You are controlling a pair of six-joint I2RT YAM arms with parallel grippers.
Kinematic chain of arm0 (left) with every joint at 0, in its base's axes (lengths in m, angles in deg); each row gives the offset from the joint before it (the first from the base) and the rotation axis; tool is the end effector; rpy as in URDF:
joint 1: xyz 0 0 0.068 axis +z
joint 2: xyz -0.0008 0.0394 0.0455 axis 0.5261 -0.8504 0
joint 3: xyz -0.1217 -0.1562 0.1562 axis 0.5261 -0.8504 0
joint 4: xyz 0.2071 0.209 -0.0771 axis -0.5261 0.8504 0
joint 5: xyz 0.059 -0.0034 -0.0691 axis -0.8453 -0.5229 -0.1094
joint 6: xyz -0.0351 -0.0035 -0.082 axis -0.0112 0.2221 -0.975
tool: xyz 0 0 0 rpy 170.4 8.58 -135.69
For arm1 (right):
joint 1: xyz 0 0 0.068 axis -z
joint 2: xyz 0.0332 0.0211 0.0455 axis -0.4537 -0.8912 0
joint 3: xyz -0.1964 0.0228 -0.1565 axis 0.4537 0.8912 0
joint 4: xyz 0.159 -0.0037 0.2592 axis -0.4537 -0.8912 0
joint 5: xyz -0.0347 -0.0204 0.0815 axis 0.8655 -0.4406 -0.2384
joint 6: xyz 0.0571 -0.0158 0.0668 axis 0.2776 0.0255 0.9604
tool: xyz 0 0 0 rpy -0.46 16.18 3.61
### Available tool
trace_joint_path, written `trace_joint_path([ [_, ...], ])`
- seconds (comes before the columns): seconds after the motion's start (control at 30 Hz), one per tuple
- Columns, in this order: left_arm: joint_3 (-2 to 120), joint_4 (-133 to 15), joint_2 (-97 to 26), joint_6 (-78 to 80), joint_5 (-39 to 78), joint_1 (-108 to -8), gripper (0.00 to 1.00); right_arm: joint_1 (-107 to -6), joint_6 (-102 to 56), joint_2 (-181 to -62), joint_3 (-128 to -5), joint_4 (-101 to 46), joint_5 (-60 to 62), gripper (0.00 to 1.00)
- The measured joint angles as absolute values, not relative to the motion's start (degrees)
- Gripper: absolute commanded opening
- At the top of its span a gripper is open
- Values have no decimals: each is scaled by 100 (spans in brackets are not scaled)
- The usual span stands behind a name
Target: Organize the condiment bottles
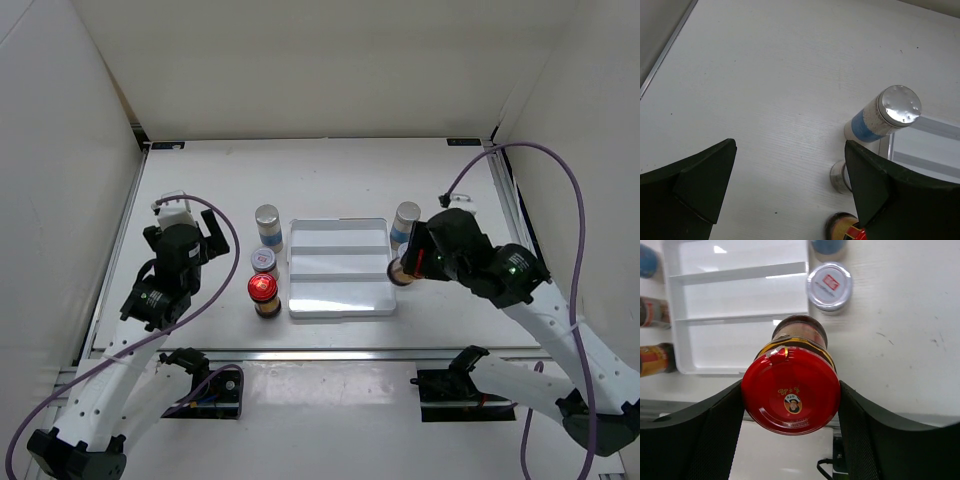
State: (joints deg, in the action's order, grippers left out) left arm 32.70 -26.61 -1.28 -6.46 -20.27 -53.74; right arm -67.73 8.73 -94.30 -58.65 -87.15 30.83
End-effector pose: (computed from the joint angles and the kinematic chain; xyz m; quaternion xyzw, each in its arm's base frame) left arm 0.2474 -0.0552 0.2957 -0.1241 0.8182 0.0352 0.5603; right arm 0.2067 0.1383 0.3299 0.0523 0.9129 0.0926 0.3941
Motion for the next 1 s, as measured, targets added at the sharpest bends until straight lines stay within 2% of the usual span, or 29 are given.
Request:
trace_joint_path([
  [0.3,3270,-2659,-115,-694,-2025,-5374,100,-7610,622,-10164,-5446,-7939,2957,0],
  [0.47,3270,-2661,-73,-738,-2027,-5374,100,-7693,650,-10630,-5282,-7793,3002,0],
  [0.6,3261,-2665,-60,-816,-1951,-5374,100,-7693,712,-10898,-5277,-7744,3094,4],
  [0.77,3202,-2689,53,-915,-1634,-5374,100,-7693,843,-11110,-5008,-7465,3088,29],
  [0.8,3196,-2698,97,-897,-1542,-5374,100,-7693,862,-11128,-4943,-7441,3083,46],
  [0.9,3185,-2702,206,-797,-1223,-5372,100,-7689,902,-11121,-4910,-7386,3094,64],
  [0.93,3182,-2704,211,-762,-1063,-5372,100,-7689,902,-11124,-4910,-7373,3094,86],
  [0.97,3182,-2709,196,-713,-884,-5372,100,-7689,924,-11124,-4912,-7375,3107,99],
  [1.0,3180,-2709,161,-672,-670,-5378,100,-7689,945,-11106,-4919,-7373,3138,100],
])
